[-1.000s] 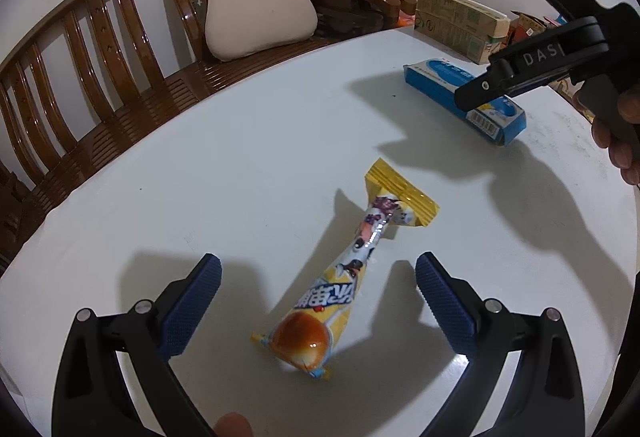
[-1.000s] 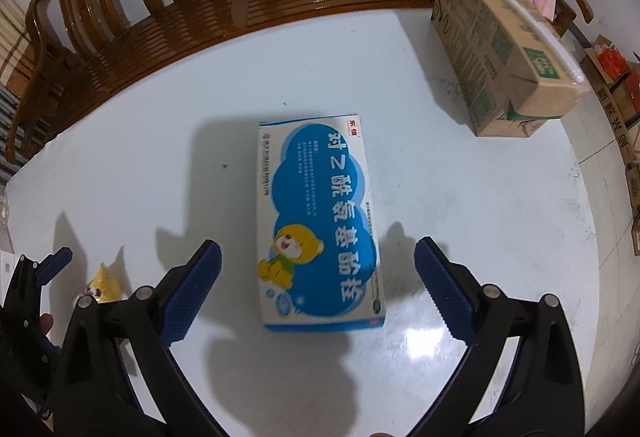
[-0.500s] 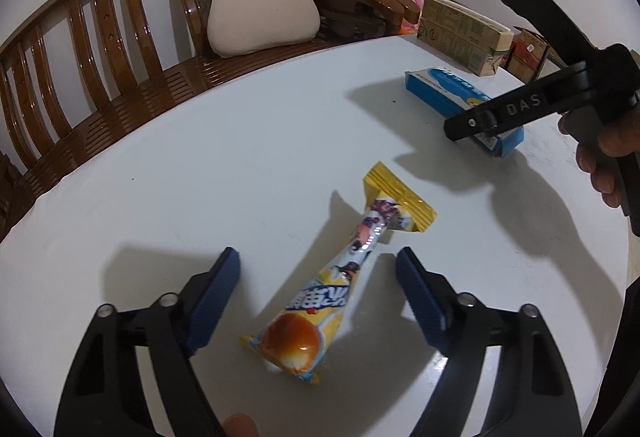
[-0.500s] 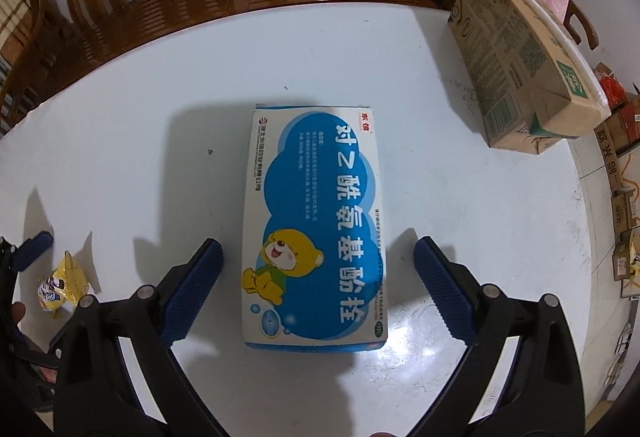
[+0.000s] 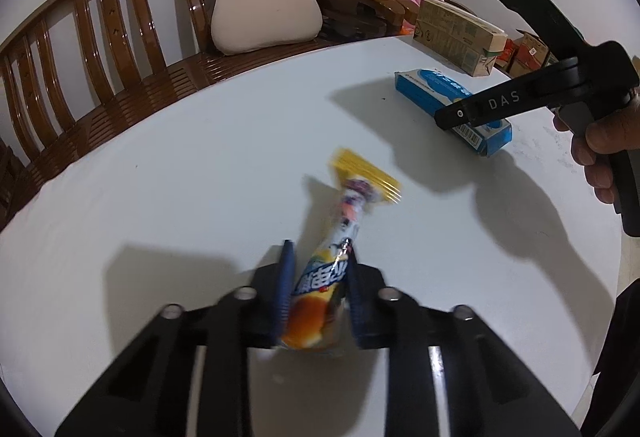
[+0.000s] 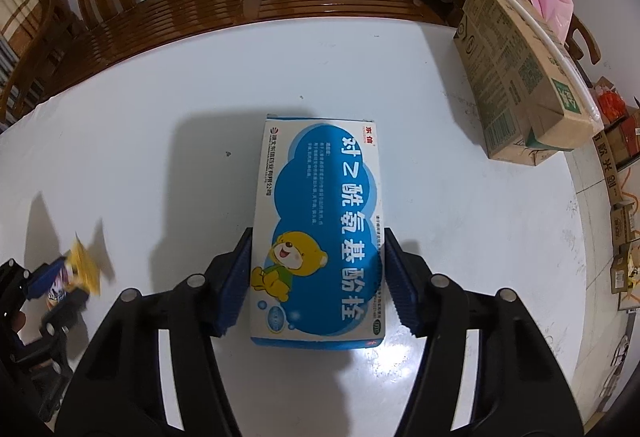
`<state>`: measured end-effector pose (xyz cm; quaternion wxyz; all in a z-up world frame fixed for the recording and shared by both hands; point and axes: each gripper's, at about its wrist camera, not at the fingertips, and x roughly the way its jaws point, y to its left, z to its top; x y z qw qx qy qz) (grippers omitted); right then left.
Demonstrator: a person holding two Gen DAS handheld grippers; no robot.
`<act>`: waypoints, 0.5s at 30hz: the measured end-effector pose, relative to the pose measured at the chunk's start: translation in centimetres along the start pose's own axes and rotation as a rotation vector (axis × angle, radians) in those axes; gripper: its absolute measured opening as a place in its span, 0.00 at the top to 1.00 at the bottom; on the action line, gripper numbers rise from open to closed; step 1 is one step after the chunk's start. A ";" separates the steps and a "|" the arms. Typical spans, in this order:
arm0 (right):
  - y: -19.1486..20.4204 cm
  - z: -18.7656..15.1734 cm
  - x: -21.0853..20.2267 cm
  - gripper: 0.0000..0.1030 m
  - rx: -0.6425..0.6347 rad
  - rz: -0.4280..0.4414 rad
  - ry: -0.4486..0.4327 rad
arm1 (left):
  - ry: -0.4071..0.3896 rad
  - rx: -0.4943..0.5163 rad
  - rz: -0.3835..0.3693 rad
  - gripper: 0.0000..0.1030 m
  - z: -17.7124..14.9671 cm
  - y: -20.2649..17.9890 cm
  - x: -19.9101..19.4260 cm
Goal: Collect trash
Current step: 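Close the left tool on the yellow wrapper while the right tool grips the blue-white box, then lift the wrapper and box off the table and lower them over the white bag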
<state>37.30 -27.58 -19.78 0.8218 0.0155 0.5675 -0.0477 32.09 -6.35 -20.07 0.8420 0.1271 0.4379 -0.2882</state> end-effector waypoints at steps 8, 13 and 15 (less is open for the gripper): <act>0.3 -0.4 -0.4 0.43 -0.011 -0.009 -0.007 | 0.007 -0.051 0.033 0.82 -0.7 -0.4 -0.6; -0.3 -0.8 -1.2 0.43 -0.001 0.017 -0.017 | 0.005 -0.068 0.043 0.84 -1.4 -1.3 -1.3; -0.6 -0.9 -2.1 0.43 -0.004 0.024 -0.037 | 0.000 -0.087 0.046 0.85 -1.6 -1.7 -1.7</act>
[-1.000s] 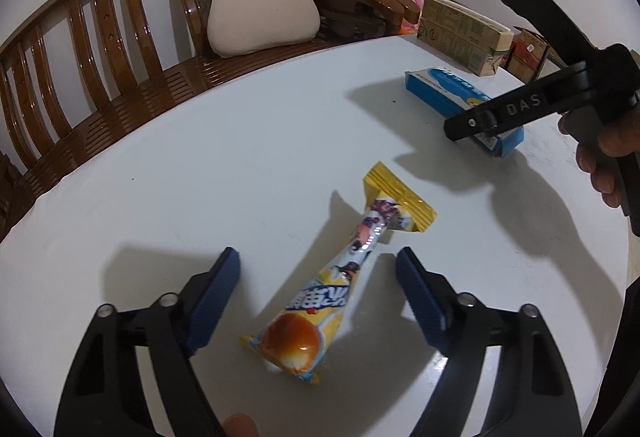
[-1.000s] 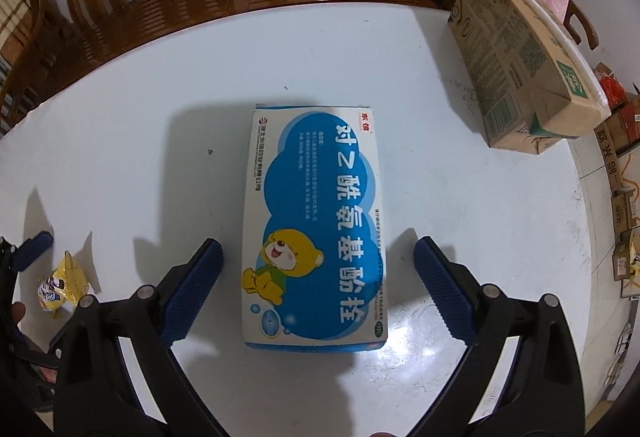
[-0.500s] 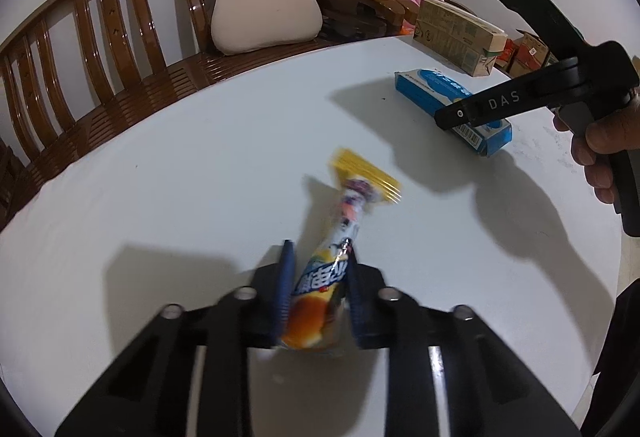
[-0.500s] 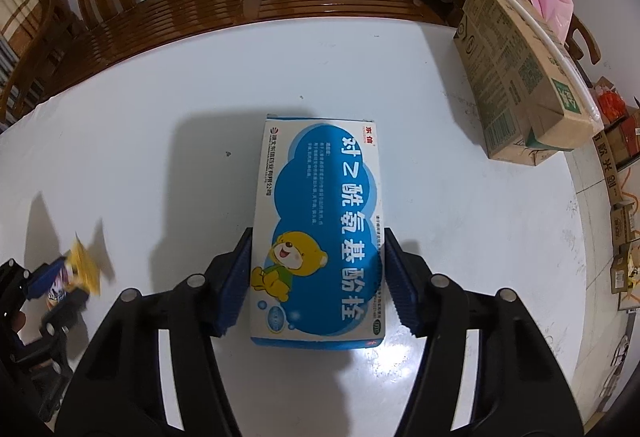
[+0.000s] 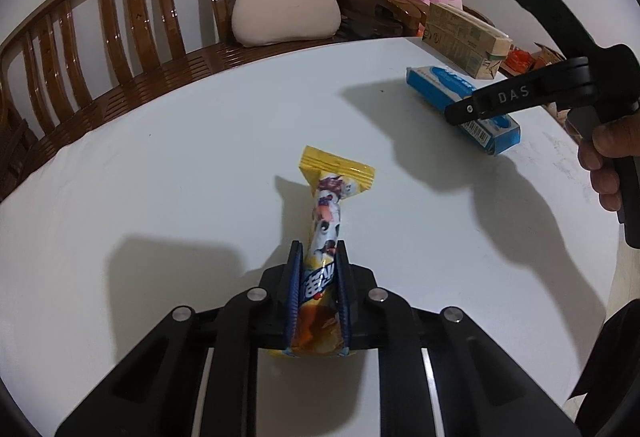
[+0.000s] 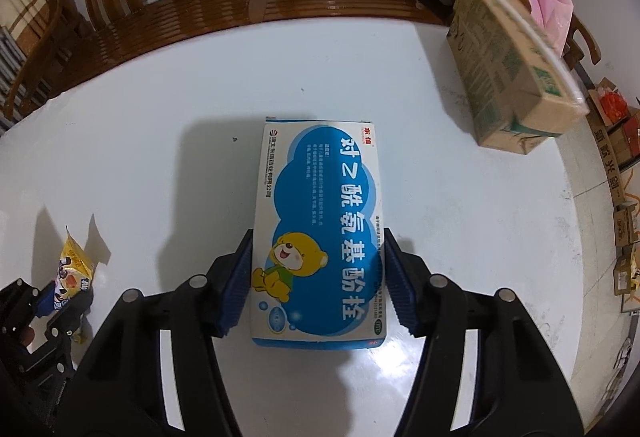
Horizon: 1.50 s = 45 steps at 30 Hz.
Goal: Collect trash
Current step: 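Lift the wrapper and box off the table and lower them over the white bag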
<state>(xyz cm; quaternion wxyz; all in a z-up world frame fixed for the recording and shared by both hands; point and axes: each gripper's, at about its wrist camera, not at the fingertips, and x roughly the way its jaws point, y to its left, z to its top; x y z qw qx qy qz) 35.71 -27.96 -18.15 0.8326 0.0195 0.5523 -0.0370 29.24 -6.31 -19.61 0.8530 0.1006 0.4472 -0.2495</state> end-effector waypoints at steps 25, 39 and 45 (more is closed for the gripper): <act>-2.8 -6.6 -15.1 0.44 -0.085 0.110 -0.217 | -0.131 -0.120 0.039 0.86 -2.0 -6.5 -11.1; -4.8 -14.9 -23.6 0.44 -0.136 0.194 -0.331 | -0.172 -0.141 0.056 0.86 -4.3 -11.5 -17.0; -5.6 -19.2 -25.8 0.43 -0.153 0.212 -0.362 | -0.183 -0.140 0.019 0.86 -6.9 -13.9 -19.6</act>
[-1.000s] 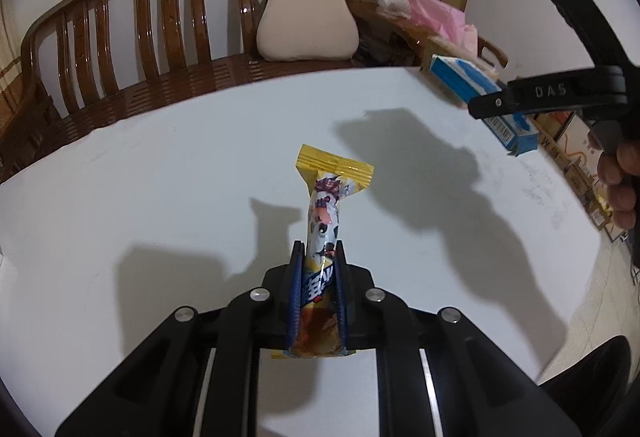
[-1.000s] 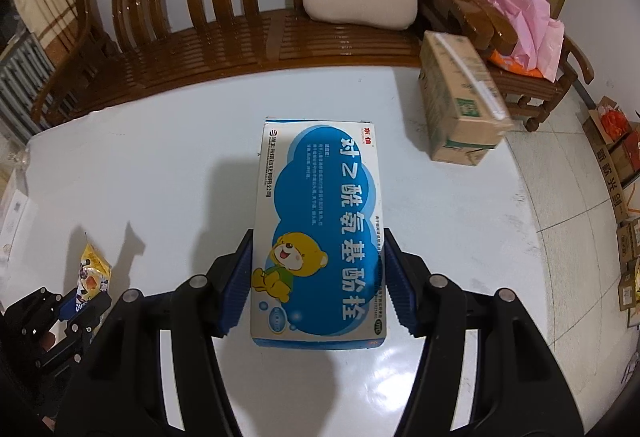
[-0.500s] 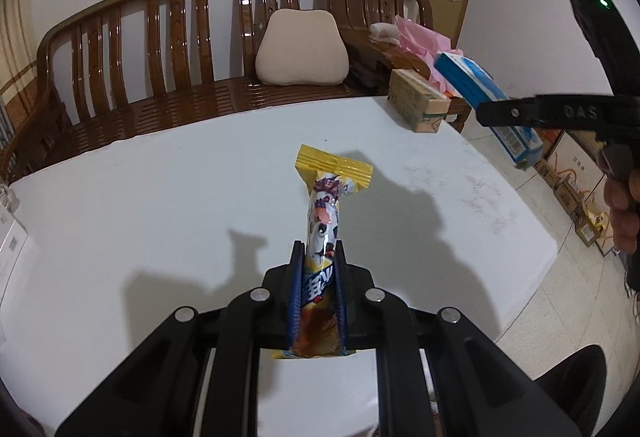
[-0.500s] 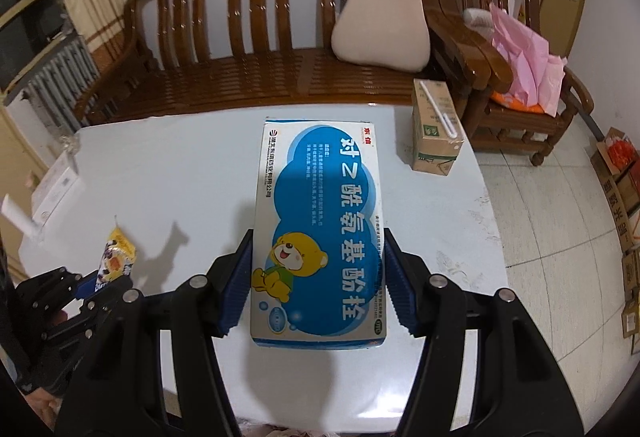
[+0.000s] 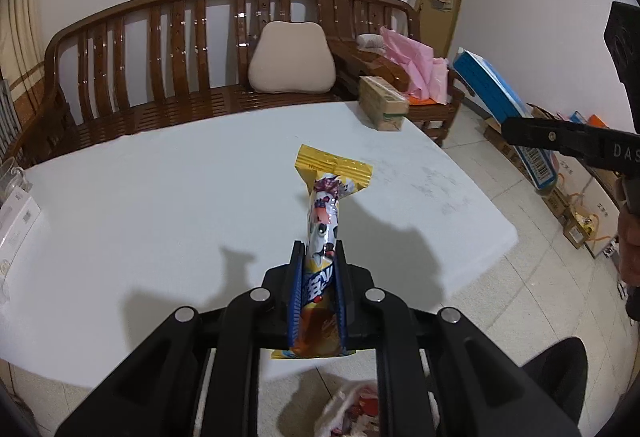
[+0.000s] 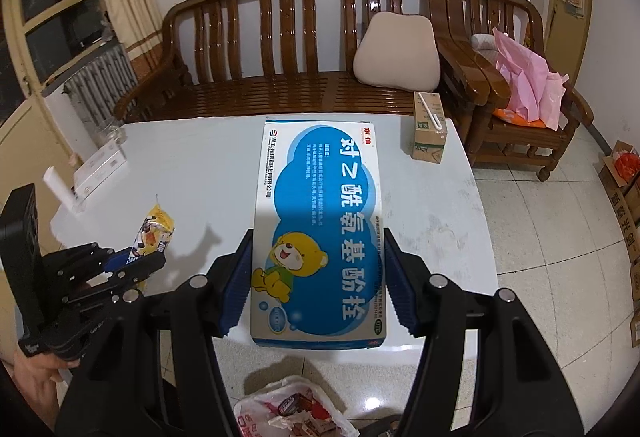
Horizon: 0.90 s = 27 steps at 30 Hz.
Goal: Collect trash
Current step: 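Lift the wrapper and box off the table and lower them over the white bag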
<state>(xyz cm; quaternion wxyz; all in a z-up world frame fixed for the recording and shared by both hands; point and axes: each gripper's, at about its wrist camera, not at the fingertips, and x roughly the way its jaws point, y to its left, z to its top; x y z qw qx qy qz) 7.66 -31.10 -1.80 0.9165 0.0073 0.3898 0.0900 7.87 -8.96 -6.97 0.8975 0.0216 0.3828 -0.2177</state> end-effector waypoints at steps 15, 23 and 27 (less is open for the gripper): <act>1.4 -12.2 -5.0 0.43 0.002 0.016 0.012 | 0.054 0.032 -0.109 0.86 -9.7 -4.1 -3.6; 2.3 -17.4 -6.5 0.43 0.016 0.000 0.033 | 0.092 0.016 -0.132 0.86 -14.2 -5.6 -4.3; 2.9 -19.5 -6.4 0.43 0.023 0.001 0.054 | 0.107 0.016 -0.125 0.86 -15.9 -6.6 -4.4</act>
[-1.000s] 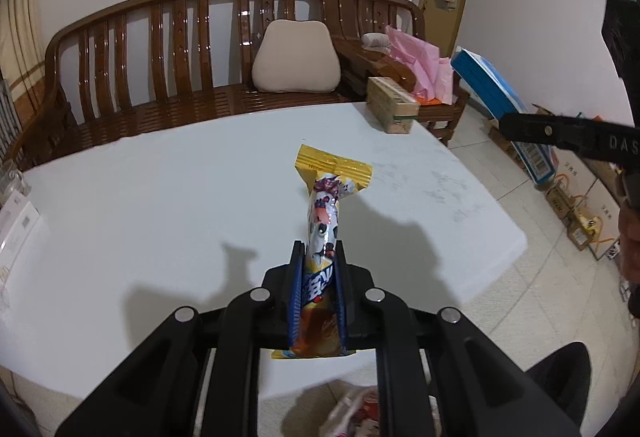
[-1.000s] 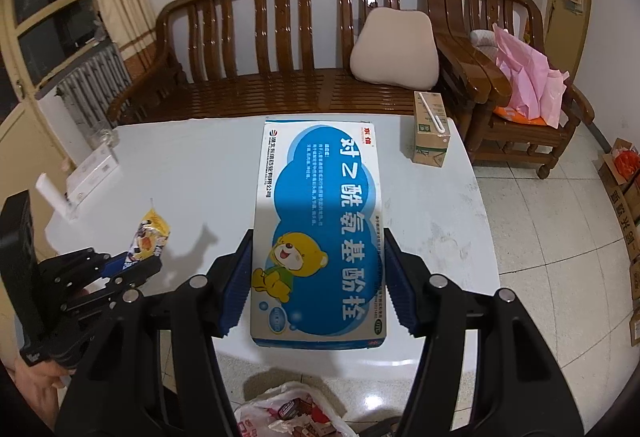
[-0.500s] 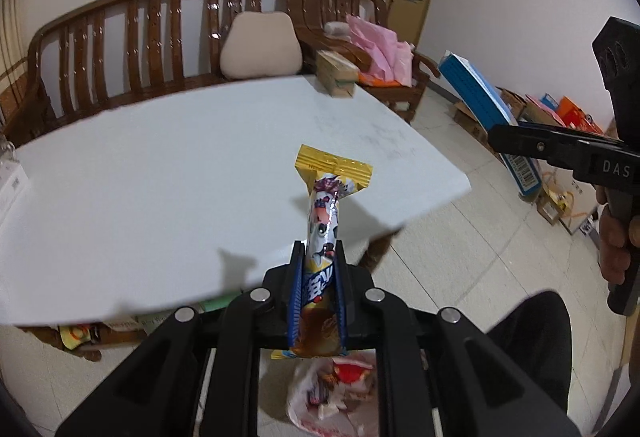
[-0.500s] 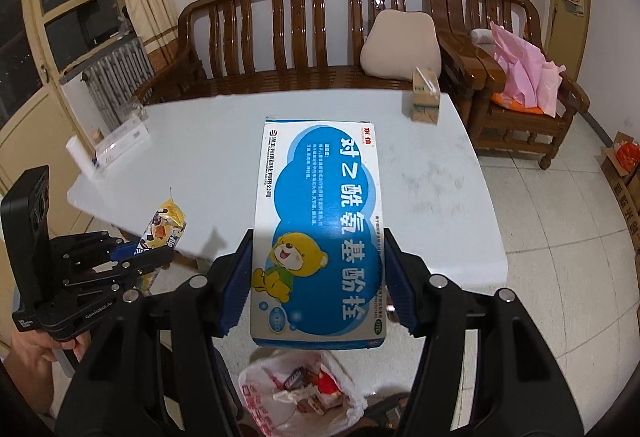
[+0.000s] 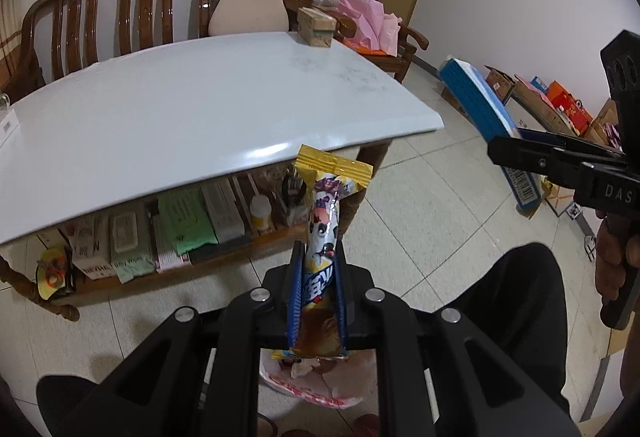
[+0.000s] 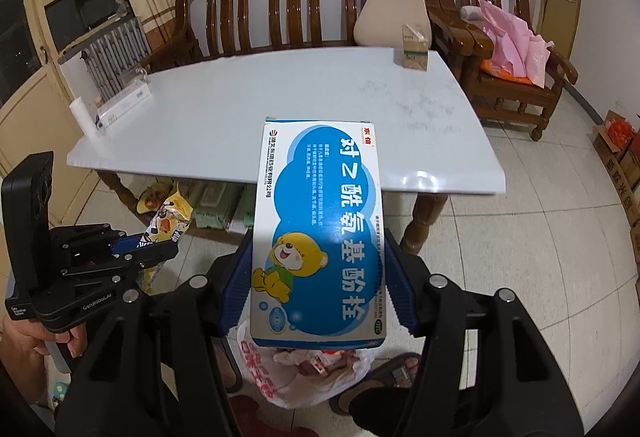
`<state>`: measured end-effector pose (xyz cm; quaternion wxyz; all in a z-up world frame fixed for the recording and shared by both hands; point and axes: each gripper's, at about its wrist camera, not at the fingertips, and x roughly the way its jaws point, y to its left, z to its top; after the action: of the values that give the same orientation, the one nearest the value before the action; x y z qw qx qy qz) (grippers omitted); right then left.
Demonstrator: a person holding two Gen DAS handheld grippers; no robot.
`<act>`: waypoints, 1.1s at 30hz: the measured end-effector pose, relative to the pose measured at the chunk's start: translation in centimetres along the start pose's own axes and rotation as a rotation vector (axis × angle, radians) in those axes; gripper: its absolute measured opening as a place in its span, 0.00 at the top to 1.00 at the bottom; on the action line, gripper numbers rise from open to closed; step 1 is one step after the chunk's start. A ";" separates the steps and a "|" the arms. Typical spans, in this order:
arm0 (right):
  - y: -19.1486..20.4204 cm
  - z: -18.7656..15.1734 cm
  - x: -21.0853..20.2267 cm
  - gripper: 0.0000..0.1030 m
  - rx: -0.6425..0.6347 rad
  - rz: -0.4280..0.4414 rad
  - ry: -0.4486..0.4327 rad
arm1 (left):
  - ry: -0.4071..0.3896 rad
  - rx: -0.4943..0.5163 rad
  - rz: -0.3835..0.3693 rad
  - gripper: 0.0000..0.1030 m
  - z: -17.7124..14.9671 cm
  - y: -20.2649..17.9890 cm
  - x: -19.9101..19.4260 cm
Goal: Collect trash
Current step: 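Lift the wrapper and box off the table and lower them over the white bag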
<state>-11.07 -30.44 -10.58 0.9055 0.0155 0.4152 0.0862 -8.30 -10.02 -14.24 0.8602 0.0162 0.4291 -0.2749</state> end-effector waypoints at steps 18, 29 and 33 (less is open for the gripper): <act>0.0 -9.6 7.4 0.43 0.078 -0.011 0.219 | 0.278 -0.012 -0.028 0.86 -8.8 -1.4 8.7; -1.2 -13.0 15.2 0.43 0.118 -0.022 0.381 | 0.421 -0.014 -0.016 0.86 -11.9 -0.2 15.9; -1.7 -14.4 17.9 0.43 0.143 -0.012 0.441 | 0.469 -0.014 -0.024 0.86 -13.6 0.1 18.3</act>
<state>-10.24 -29.74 -33.62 0.7899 0.0577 0.6082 0.0526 -9.43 -14.77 -36.55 0.7338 0.0683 0.6193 -0.2709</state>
